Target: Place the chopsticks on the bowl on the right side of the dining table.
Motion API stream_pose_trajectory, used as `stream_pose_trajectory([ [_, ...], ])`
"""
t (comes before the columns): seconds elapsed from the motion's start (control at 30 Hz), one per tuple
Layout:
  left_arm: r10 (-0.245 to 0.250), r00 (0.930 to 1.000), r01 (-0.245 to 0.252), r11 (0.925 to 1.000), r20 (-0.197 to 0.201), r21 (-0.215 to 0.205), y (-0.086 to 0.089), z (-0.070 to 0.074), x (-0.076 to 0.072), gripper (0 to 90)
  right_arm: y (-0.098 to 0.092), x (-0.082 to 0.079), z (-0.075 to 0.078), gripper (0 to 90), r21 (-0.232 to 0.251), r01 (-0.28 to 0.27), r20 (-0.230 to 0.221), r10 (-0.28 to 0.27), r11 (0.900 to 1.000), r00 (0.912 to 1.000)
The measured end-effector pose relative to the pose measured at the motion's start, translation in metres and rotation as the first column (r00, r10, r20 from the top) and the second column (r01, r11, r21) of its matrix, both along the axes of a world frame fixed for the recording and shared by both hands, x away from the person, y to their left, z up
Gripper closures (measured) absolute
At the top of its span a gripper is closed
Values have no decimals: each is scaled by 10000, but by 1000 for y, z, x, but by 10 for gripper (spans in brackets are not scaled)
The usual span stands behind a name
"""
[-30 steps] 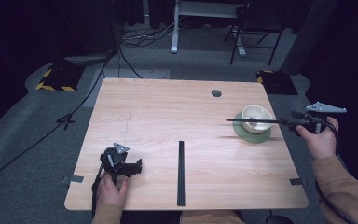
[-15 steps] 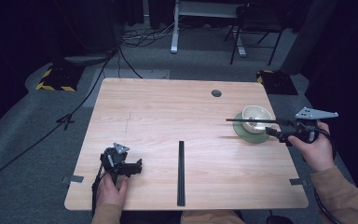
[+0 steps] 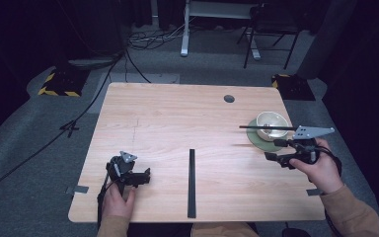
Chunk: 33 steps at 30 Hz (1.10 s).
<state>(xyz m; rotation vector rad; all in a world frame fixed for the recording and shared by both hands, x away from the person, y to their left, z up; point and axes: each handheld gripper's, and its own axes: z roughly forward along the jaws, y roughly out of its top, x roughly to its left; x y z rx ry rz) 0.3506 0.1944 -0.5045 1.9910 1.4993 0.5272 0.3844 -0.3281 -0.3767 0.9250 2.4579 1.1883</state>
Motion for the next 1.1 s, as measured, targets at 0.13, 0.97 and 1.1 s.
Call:
stream_pose_trajectory([
  [0.13,-7,10000,7,10000,-8,-17,0,0,0,2,12,-6,-11,313,-226,-402,-57,401,9989,9992],
  [0.97,-4,10000,4,10000,-3,-1,0,0,0,1,53,-33,-98,313,307,-899,-238,906,9955,9956],
  [1.1,-11,10000,11,10000,2,14,0,0,0,2,56,-34,-105,313,30,-950,-269,950,9955,9951],
])
